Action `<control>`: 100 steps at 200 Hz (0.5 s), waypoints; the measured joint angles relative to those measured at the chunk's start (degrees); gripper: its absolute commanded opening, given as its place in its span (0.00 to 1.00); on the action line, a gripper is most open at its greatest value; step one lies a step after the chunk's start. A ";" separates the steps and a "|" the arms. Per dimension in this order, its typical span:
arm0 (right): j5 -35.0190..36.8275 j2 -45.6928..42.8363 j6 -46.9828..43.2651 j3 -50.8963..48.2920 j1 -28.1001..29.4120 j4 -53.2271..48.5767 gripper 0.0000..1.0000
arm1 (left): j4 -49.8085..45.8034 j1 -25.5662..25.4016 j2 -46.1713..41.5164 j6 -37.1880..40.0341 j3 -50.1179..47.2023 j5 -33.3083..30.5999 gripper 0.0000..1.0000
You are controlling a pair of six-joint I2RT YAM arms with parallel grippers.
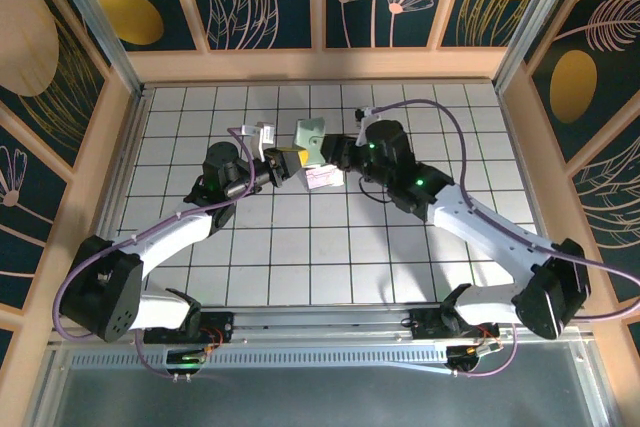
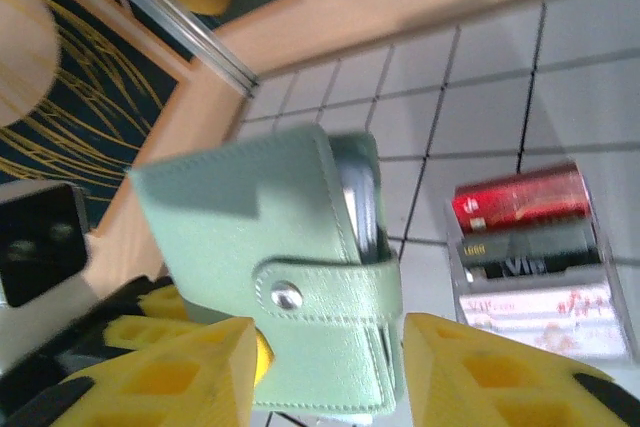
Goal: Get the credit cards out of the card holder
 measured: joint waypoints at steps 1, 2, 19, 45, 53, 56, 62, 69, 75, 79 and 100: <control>0.11 0.11 0.11 0.04 0.07 -0.04 0.40 | 0.00 0.00 0.00 0.00 0.00 0.00 0.00; 0.20 0.22 0.17 0.11 0.15 -0.13 0.40 | 0.00 0.00 0.00 0.02 0.00 -0.04 0.00; 1.73 3.02 1.60 1.60 1.68 -1.88 0.40 | -0.09 0.00 0.00 0.26 0.00 -0.28 0.00; 2.62 6.12 2.75 3.89 2.80 -3.43 0.41 | -0.15 0.00 0.00 0.66 0.00 -0.44 0.00; 2.82 6.78 2.91 4.72 2.82 -3.93 0.41 | -0.15 0.00 0.00 0.85 0.00 -0.72 0.00; 2.86 6.91 2.93 4.96 2.84 -4.04 0.41 | -0.15 0.00 0.00 0.87 0.00 -0.83 0.00; 2.91 7.26 2.97 5.57 2.84 -4.37 0.42 | -0.13 0.02 0.00 0.90 0.00 -1.01 0.00; 3.13 7.61 3.06 6.25 2.84 -4.83 0.43 | -0.15 0.09 -0.02 1.03 0.00 -1.16 0.00; 3.39 7.82 3.10 6.78 2.84 -5.03 0.43 | -0.17 0.11 -0.04 1.14 0.00 -1.14 0.00; 3.56 8.02 3.13 7.19 2.89 -5.14 0.44 | -0.17 0.11 -0.04 1.25 0.00 -1.16 0.00; 4.59 8.55 3.10 8.76 2.89 -5.57 0.47 | -0.17 0.11 -0.04 1.55 0.00 -1.01 0.00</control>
